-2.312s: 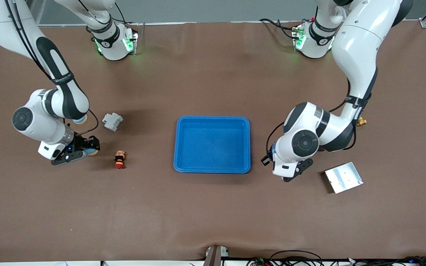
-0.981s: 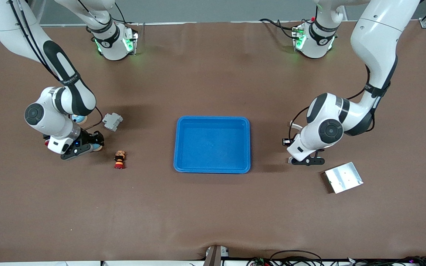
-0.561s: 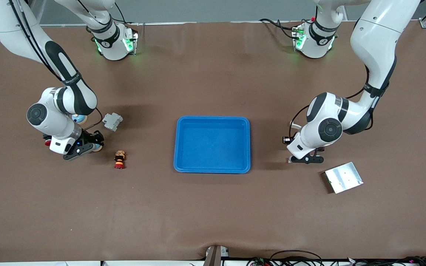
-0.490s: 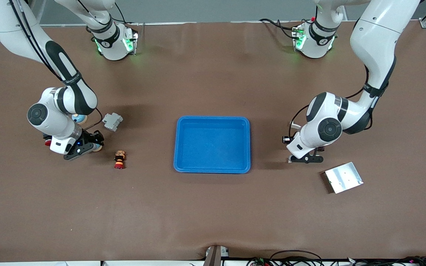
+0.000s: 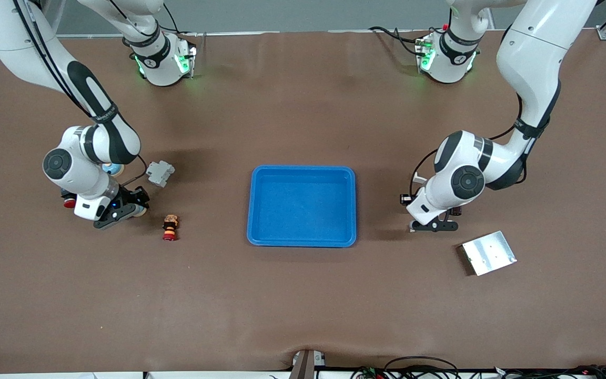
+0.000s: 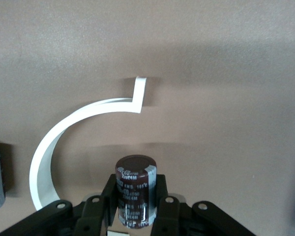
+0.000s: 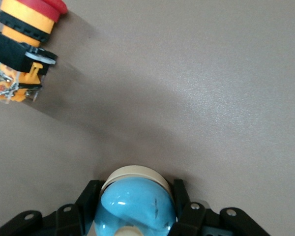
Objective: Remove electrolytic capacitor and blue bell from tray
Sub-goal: 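Lower the bell beside the first bell while the left gripper lowers the capacitor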
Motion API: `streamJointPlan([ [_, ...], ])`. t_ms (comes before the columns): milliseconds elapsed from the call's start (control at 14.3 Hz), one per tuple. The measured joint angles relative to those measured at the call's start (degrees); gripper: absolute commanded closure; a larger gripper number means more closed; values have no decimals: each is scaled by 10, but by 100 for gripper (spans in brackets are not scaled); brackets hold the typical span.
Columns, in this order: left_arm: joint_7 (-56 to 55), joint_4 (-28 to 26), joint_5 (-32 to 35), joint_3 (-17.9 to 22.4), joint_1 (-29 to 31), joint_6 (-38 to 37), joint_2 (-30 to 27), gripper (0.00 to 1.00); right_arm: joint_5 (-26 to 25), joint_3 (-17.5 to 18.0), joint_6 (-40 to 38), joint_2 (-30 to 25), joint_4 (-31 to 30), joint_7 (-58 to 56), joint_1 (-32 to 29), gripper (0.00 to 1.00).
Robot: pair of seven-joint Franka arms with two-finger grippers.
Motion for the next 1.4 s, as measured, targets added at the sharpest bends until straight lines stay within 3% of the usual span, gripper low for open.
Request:
streamJointPlan([
  [420,0,-5,0,0,-1,36,15,82,0,0,-6,9,6,0,0,0],
  [841,0,-5,0,0,-1,46,25,77,0,3,-229,-23,123,17,0,0],
  [1261,0,-7,0,1,-1,46,26,64,7,13,-300,-99,156,233,9,0],
  [1401,0,-7,0,1,-1,46,27,52,7,16,-328,-140,159,274,14,0],
])
